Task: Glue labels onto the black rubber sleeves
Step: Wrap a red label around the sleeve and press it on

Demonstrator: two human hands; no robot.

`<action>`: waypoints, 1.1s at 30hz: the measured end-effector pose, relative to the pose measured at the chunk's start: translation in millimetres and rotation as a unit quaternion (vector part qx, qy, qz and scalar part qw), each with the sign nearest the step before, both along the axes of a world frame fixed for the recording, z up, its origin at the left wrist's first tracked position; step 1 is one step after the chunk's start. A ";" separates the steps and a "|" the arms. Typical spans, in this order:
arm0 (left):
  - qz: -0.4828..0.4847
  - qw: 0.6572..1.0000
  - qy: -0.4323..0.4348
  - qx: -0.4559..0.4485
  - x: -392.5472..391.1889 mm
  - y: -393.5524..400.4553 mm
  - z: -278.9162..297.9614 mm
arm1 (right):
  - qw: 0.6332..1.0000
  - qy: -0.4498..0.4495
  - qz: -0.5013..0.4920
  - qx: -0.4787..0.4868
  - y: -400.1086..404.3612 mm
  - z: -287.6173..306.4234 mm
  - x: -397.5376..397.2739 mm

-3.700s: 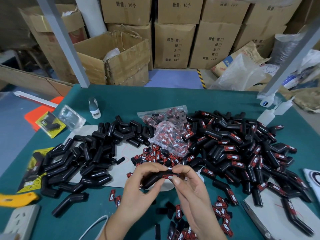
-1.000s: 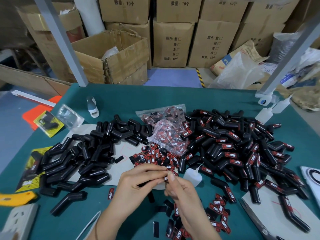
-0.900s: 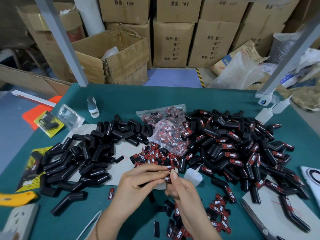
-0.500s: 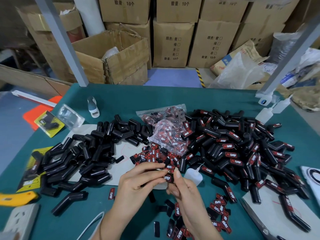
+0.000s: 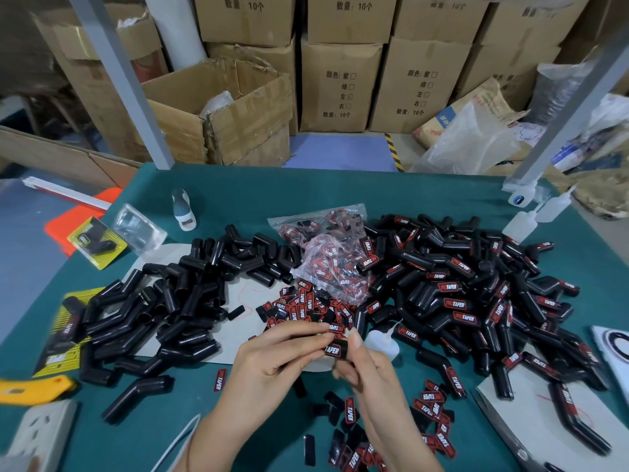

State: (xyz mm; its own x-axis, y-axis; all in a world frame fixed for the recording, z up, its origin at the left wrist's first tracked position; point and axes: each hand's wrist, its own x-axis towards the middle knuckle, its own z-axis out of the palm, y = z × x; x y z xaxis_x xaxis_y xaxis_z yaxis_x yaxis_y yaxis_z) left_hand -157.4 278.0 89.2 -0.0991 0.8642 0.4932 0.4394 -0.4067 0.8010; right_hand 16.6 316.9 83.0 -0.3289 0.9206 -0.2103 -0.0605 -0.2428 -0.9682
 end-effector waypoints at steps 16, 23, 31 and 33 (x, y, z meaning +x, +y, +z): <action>0.031 0.993 0.052 0.103 10.3 -1.8 -5.0 | 0.993 0.059 0.021 0.103 -7.5 12.2 -7.2; 0.034 0.994 0.032 0.094 13.7 -2.2 -1.9 | 0.992 0.053 0.014 0.113 -6.7 9.0 -4.9; 0.018 0.998 -0.066 -0.012 13.2 -1.9 2.7 | 0.995 0.019 0.052 0.078 -3.0 7.6 -0.4; 0.013 0.997 -0.072 -0.025 10.7 -1.7 3.7 | 0.997 0.034 0.054 0.049 -3.9 9.2 -0.1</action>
State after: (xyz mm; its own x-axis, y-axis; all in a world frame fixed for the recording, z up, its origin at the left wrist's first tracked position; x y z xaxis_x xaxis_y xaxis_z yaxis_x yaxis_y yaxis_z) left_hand -146.7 276.3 92.9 -0.1886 0.8839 0.4279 0.3284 -0.3539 0.8757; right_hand 16.5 313.0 92.2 -0.4367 0.8945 -0.0959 -0.1047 -0.1565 -0.9821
